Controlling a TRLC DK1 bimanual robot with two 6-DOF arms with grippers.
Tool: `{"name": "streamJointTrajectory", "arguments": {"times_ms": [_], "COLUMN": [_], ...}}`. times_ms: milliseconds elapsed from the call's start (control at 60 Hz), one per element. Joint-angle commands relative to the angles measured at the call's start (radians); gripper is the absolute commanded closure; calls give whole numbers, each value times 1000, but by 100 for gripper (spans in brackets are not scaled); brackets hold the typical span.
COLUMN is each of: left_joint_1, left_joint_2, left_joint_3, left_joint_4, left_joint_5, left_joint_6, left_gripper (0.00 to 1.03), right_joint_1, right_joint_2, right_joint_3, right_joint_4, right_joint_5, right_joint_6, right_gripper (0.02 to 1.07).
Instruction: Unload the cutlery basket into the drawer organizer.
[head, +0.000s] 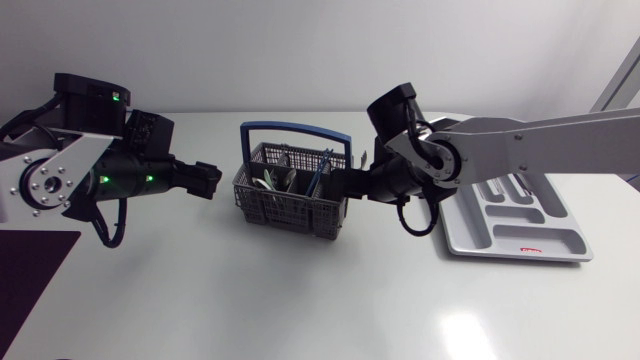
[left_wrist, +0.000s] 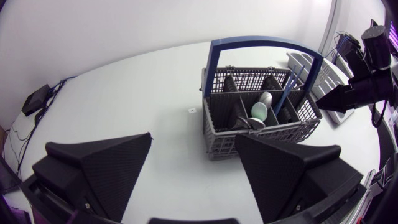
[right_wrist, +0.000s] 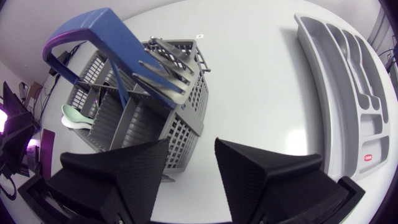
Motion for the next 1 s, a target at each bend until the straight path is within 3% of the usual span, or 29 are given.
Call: {"name": "streamJointTrajectory", "arguments": {"times_ms": [0, 233, 667, 983], "left_joint_1": [-12, -12, -13, -13], "left_joint_2": [9, 0, 0, 6], "left_joint_3": [-21, -27, -35, -44], "left_joint_4": [14, 18, 30, 48], "left_joint_5": [10, 10, 10, 10], "left_joint_6": [8, 9, 9, 9], "left_gripper": [9, 9, 9, 9], "right_joint_1": [20, 29, 64, 12], "right_joint_2": [-4, -62, 24, 63], "right_joint_3": [35, 52, 54, 11], "right_joint_4": [-9, -25, -13, -27], "right_joint_5": [-16, -19, -16, 52], "right_joint_6": [36, 39, 53, 42], "right_gripper": [52, 52, 49, 49]}}
